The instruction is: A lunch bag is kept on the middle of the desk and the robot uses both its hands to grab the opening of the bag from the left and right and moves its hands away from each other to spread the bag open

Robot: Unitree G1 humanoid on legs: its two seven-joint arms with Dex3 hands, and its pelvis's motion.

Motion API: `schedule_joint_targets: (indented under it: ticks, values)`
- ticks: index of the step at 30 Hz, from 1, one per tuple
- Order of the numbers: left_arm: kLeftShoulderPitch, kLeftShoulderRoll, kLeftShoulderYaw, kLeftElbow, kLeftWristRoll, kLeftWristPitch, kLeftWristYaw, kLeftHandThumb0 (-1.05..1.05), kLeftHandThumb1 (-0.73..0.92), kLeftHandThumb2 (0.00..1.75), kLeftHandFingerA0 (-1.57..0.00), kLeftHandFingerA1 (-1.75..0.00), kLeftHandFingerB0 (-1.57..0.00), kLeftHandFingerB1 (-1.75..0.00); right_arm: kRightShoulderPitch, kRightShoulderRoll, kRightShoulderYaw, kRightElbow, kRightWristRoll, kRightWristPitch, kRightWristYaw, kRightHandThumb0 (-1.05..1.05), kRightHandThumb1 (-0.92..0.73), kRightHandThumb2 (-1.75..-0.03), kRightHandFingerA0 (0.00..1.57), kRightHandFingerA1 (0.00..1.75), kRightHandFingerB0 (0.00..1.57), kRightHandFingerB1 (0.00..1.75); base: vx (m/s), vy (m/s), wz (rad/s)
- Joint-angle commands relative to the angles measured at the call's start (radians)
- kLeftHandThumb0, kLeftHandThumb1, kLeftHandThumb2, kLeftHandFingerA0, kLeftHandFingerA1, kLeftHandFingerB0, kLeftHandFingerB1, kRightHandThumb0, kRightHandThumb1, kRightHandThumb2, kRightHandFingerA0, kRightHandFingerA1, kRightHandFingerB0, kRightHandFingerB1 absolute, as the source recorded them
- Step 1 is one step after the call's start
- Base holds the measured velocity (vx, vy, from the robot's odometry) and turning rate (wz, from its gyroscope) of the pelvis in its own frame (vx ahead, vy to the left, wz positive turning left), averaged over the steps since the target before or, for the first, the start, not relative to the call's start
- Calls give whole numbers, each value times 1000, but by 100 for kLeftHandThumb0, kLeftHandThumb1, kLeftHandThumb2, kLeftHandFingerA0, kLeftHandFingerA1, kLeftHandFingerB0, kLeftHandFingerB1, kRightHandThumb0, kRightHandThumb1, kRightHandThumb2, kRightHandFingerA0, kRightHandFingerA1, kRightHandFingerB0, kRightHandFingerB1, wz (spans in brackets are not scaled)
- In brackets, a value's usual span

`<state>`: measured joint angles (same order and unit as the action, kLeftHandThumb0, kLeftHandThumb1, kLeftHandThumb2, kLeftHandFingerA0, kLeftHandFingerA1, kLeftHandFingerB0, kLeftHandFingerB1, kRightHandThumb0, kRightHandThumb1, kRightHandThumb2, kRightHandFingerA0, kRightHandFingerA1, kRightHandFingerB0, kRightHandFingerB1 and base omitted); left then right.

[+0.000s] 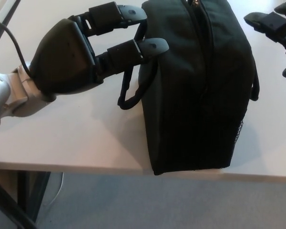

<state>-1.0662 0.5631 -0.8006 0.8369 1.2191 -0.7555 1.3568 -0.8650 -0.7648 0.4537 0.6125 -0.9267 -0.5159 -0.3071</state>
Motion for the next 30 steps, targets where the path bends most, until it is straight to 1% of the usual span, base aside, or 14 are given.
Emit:
schedule_joint_targets:
  ticks: [1, 3, 4, 7, 8, 10, 11, 12, 16, 17, 21, 22, 29, 30]
  values:
    - [-25, 23, -10, -4, 47, 20, 10, -14, 59, 62, -41, -38, -39, -35, -81, -97, 63, 45, -152, -135, -212, -26, -34, -87, 0, 47, 1, 51, 0, 0, 0]
    - [-22, 23, -10, -5, 50, 26, 12, -16, 57, 61, -41, -39, -40, -36, -90, -107, 69, 32, -157, -122, -190, -27, -36, -88, 0, 47, 1, 51, 0, 0, 0]
    - [-22, 19, -12, 0, 51, 23, 16, -14, 60, 58, -42, -37, -36, -32, -96, -111, 69, 26, -164, -115, -212, -49, -39, -65, 22, 41, 9, 29, 0, 0, 0]
    - [-20, 18, -13, -2, 56, 28, 16, -16, 61, 59, -41, -37, -37, -32, -116, -117, 63, 39, -138, -158, -223, -45, -38, -61, 23, 40, 9, 33, 0, 0, 0]
    - [-21, 10, -14, -2, 58, 26, 27, -21, 60, 65, -40, -39, -39, -36, -128, -127, 64, 39, -147, -168, -235, -43, -37, -61, 21, 40, 8, 32, 0, 0, 0]
    - [-22, 5, -16, -2, 59, 24, 34, -21, 61, 65, -39, -39, -38, -36, -149, -134, 79, 58, -181, -185, -298, -44, -36, -59, 23, 40, 9, 32, 0, 0, 0]
    - [-22, 9, -15, -11, 60, 24, 19, -16, 63, 59, -38, -37, -37, -33, -171, -136, 98, 81, -208, -204, -348, -42, -36, -59, 22, 40, 11, 33, 0, 0, 0]
    - [-21, 10, -12, -19, 58, 22, 13, -15, 61, 59, -43, -37, -42, -34, -190, -144, 121, 97, -243, -215, -394, -16, -49, -56, 23, 34, 9, 27, 0, 0, 0]
    - [-22, 17, -6, -39, 52, 13, -4, -16, 60, 59, -44, -37, -42, -34, -272, -169, 223, 150, -375, -250, -570, -3, -50, -55, 30, 34, 7, 29, 0, 0, 0]
    - [-26, 17, -7, -37, 54, 13, -2, -11, 61, 59, -41, -33, -46, -35, -296, -180, 254, 157, -416, -247, -629, -2, -52, -57, 40, 37, 8, 28, 0, 0, 0]
    - [-29, 19, -14, -23, 63, 15, 5, -6, 62, 59, -36, -32, -44, -34, -334, -206, 304, 168, -466, -247, -720, -5, -52, -57, 38, 36, 11, 35, 0, 0, 0]
    - [-28, 20, -16, -22, 67, 21, 6, -10, 62, 59, -37, -33, -44, -34, -335, -210, 305, 166, -461, -254, -718, -5, -33, -83, 25, 54, 4, 49, 0, 0, 0]
    - [-18, 27, -28, -23, 76, 15, -4, -3, 57, 60, -44, -36, -42, -35, -355, -198, 356, 183, -483, -239, -787, -5, -33, -83, 24, 53, 3, 48, 0, 0, 0]
    - [-18, 26, -28, -23, 75, 13, -2, -4, 57, 60, -45, -37, -43, -35, -359, -191, 365, 187, -486, -233, -789, -5, -52, -55, 34, 33, 12, 32, 0, 0, 0]
